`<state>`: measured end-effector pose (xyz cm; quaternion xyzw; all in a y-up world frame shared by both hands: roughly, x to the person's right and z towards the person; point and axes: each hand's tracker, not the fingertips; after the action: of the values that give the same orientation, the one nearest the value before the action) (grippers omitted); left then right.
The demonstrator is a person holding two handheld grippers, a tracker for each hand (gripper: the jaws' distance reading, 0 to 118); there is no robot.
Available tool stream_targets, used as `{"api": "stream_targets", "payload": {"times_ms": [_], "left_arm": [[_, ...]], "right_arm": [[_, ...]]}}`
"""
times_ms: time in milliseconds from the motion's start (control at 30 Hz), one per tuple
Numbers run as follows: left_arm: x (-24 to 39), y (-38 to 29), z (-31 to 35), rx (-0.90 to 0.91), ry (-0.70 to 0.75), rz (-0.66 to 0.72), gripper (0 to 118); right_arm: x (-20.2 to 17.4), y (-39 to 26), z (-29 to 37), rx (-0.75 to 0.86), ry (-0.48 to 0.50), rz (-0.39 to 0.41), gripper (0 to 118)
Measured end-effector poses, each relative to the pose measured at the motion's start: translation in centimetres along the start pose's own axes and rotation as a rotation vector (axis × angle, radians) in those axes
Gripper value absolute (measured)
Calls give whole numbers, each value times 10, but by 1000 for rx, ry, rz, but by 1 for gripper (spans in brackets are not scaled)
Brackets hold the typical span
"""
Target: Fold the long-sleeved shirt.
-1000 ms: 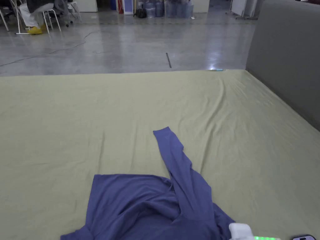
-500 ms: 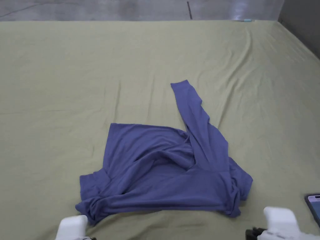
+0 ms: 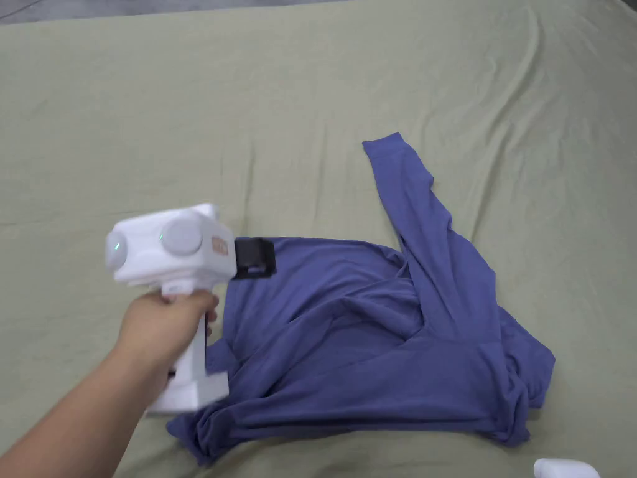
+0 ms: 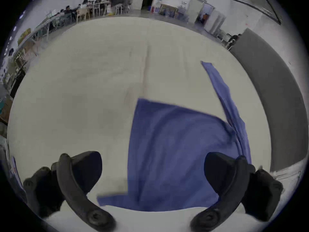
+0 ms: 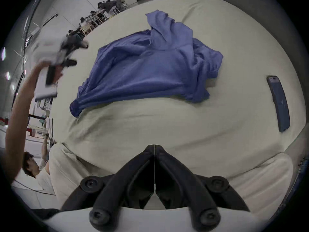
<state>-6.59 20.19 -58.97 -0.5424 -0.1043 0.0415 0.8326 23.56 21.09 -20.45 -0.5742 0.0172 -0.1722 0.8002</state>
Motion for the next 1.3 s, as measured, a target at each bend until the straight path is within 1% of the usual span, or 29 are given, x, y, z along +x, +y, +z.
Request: {"api": "stream_targets", "payload": {"times_ms": [67, 167, 233, 267, 300, 333, 367, 400, 467, 567, 600, 633, 667, 700, 733, 767, 800, 833, 900, 933, 967, 1000, 1033, 1067, 1100, 1167, 1233, 1267, 1300], "left_arm": [[1, 25, -40, -67, 63, 45, 118], [16, 39, -59, -121, 113, -13, 118], [27, 31, -73, -176, 206, -167, 104], [31, 27, -64, -126, 198, -189, 104], [36, 29, -56, -82, 213, -189, 90], [42, 26, -50, -104, 169, -167, 62], [48, 29, -47, -88, 179, -201, 25], [54, 29, -42, -74, 161, -256, 0], [66, 29, -32, -65, 181, -309, 0], [64, 36, -11, -41, 6, -161, 0], [62, 40, 0, -32, -28, -114, 0], [59, 40, 11, 3, -9, -119, 0], [59, 42, 22, 24, 5, -135, 0], [57, 43, 36, 56, 2, -141, 0], [55, 44, 48, 74, -24, -133, 0], [56, 40, 59, 81, -62, -124, 0], [53, 39, 69, 91, -88, -110, 0], [50, 38, 79, 99, -97, -104, 0], [46, 35, 94, 112, -87, -114, 0], [44, 34, 99, 120, -84, -123, 0], [42, 33, 103, 124, -78, -126, 0], [39, 33, 107, 125, -78, -125, 0], [36, 32, 110, 126, -83, -121, 0], [34, 32, 111, 127, -89, -116, 0], [31, 32, 111, 126, -92, -113, 0], [31, 26, 116, 128, -86, -116, 0], [28, 23, 116, 136, -59, -128, 0], [26, 22, 117, 135, -58, -126, 0], [22, 20, 117, 134, -62, -120, 0]], "right_arm": [[4, 0, -3, -17, -9, 0, 3], [10, 0, -6, -30, -34, -12, 3], [15, 1, -8, -36, -50, -21, 3], [16, 2, -9, -40, -64, -19, 3], [18, 3, -9, -39, -81, -19, 3], [20, 4, -9, -36, -90, -20, 3], [22, 7, -10, -37, -94, -19, 3], [24, 11, -11, -38, -97, -19, 3], [28, 22, -12, -36, -103, -15, 3], [42, 57, -2, 66, -90, -31, 3], [51, 75, 3, 111, -74, -50, 3], [60, 93, 6, 138, -61, -80, 6], [70, 110, 6, 155, -47, -110, 33], [84, 132, 3, 158, -21, -156, 101], [97, 152, -3, 142, 12, -202, 118], [109, 169, -14, 100, 12, -247, 114], [117, 181, -11, 177, 30, -287, 115], [127, 198, -19, 132, 26, -322, 117], [135, 213, -42, -11, -43, -332, 117], [137, 219, -52, -84, -76, -324, 112], [136, 221, -58, -132, -89, -319, 110], [133, 212, -70, -116, -82, -319, 110], [122, 206, -72, -95, -158, -254, 109], [111, 204, -70, -82, -192, -185, 108], [97, 201, -69, -85, -256, -114, 102], [89, 193, -73, -47, -315, 10, 80], [79, 188, -74, -64, -291, 110, 30], [68, 180, -71, -56, -278, 131, 12], [61, 175, -71, -62, -276, 153, 12]]}}
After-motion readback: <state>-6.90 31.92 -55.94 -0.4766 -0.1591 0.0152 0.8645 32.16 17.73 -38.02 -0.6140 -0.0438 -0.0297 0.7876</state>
